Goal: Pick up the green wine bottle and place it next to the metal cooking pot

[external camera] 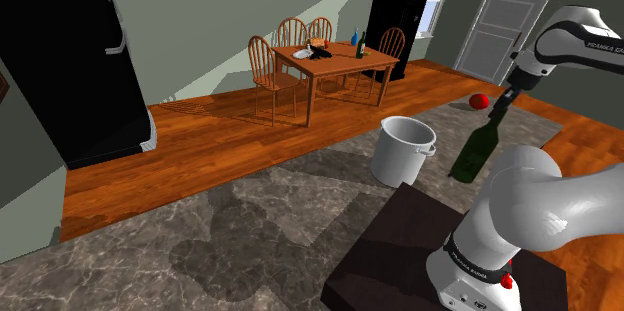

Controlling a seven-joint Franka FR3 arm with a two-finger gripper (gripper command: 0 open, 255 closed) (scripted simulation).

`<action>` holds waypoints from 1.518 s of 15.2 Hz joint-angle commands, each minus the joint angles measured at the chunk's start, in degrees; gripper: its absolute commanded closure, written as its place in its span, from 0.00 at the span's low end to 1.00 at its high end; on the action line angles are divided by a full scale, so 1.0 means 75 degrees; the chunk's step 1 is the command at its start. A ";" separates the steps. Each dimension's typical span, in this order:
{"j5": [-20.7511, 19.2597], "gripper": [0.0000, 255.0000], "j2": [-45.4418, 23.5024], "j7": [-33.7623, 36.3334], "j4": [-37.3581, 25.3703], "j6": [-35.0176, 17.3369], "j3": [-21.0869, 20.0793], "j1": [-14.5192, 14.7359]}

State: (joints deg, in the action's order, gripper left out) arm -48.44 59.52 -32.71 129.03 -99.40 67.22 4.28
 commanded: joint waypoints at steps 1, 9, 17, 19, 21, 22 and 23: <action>-0.0119 1.00 0.0029 0.0013 0.0120 -0.0150 0.0150 -0.0002; -0.0610 1.00 0.0106 0.0118 0.0574 -0.0750 0.0778 0.0030; -0.1081 1.00 0.0138 0.0222 0.0882 -0.1275 0.1400 0.0131; -0.1081 1.00 0.0139 0.0222 0.0882 -0.1274 0.1400 0.0131; -0.1081 1.00 0.0139 0.0222 0.0882 -0.1274 0.1400 0.0131; -0.1081 1.00 0.0139 0.0223 0.0882 -0.1274 0.1400 0.0131; -0.1081 1.00 0.0139 0.0223 0.0882 -0.1274 0.1400 0.0131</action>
State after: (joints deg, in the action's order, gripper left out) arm -56.54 60.56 -31.04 135.65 -108.94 77.73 5.26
